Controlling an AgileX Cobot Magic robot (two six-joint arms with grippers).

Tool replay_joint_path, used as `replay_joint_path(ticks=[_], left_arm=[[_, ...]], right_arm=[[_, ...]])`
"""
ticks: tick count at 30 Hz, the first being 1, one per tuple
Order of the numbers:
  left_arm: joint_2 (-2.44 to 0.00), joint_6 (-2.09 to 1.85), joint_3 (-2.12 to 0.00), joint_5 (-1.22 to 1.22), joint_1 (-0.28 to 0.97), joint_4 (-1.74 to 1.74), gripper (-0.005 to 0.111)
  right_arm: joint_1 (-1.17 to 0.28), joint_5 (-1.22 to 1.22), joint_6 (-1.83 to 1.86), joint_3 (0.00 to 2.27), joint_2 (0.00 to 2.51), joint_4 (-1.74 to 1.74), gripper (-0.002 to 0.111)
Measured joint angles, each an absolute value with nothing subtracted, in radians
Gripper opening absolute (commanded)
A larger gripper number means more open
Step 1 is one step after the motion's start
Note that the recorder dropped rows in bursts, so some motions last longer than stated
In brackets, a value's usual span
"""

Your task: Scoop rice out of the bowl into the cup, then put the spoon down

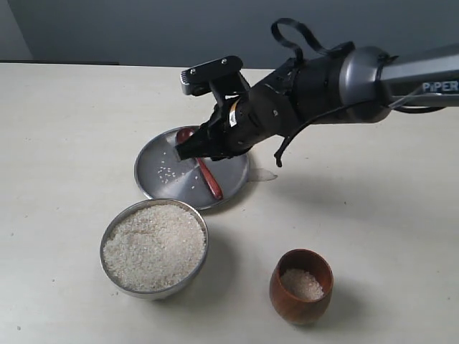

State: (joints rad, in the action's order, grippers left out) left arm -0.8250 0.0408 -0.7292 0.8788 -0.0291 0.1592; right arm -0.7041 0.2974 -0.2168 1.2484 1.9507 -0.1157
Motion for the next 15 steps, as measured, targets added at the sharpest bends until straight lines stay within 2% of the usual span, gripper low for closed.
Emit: replay_joint_path(ticks=[2,3,15], left_arm=[[-0.825,0.041,-0.729,0.879,-0.029,0.159,0.0],[-0.825,0.041,-0.729,0.879,-0.029,0.159,0.0],[-0.825,0.041,-0.729,0.879,-0.029,0.159,0.0]], right_arm=[[-0.704,0.35,-0.217,1.248,1.92,-0.143,0.002],[-0.704,0.363,-0.217,1.245,1.908,-0.153,-0.001],[-0.704,0.38,-0.243,1.062,1.678,-0.247,-0.001]])
